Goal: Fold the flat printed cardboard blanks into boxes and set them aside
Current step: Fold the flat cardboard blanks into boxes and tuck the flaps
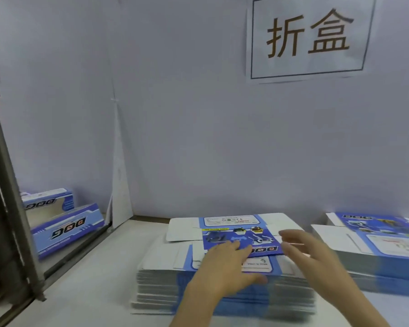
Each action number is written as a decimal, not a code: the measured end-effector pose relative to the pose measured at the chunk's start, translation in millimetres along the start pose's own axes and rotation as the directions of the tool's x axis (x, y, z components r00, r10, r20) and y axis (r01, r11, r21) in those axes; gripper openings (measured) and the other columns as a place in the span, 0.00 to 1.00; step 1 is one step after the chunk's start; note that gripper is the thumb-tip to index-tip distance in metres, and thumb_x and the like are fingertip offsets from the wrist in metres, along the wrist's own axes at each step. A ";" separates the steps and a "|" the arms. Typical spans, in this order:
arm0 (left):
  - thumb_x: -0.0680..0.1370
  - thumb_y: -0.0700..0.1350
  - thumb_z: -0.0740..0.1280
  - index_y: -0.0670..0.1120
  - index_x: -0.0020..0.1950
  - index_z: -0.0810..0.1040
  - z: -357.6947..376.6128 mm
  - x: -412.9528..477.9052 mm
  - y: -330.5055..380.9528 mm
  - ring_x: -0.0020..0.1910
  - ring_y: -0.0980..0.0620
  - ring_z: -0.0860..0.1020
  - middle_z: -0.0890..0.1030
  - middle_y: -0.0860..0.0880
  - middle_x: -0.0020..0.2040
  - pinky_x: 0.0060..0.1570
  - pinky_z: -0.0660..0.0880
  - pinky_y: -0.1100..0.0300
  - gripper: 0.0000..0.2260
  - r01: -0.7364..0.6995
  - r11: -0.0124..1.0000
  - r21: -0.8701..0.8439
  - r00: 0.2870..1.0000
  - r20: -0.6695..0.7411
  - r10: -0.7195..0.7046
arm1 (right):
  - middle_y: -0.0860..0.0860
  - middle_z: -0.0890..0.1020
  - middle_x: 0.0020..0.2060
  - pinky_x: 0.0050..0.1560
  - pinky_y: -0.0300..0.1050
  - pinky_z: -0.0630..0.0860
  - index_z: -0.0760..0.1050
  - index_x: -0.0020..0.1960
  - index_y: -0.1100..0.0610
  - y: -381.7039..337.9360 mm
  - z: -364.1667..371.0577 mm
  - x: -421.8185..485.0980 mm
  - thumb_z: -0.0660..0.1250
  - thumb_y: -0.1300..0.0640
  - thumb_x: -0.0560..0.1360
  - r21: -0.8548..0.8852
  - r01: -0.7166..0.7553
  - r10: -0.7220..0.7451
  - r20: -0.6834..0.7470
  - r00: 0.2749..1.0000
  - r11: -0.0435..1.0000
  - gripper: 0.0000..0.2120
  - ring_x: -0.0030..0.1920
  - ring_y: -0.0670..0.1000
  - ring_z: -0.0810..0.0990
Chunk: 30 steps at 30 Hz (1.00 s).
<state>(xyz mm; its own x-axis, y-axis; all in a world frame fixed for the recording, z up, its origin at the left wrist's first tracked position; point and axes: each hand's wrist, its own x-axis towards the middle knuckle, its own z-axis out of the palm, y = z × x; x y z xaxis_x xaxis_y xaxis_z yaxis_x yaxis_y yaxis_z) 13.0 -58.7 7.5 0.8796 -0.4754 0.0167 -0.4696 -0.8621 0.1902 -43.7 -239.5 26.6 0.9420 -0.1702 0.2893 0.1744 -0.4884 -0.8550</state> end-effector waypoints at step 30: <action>0.72 0.51 0.69 0.70 0.65 0.61 -69.4 -50.9 16.5 0.60 0.67 0.73 0.71 0.64 0.61 0.37 0.76 0.74 0.27 -0.520 0.507 -0.688 0.685 -0.690 -0.233 | 0.51 0.86 0.41 0.27 0.38 0.78 0.75 0.52 0.51 -47.5 -31.7 -20.4 0.67 0.48 0.68 0.530 0.144 -0.092 -0.124 0.988 0.836 0.14 0.38 0.51 0.86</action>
<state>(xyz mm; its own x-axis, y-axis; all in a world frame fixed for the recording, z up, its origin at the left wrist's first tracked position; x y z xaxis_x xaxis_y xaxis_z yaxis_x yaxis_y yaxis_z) -34.2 -36.6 77.9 0.7647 -0.0036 0.6444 -0.6430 -0.0694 0.7627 -80.2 -239.9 75.0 0.8791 -0.2296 0.4178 0.4336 0.0206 -0.9009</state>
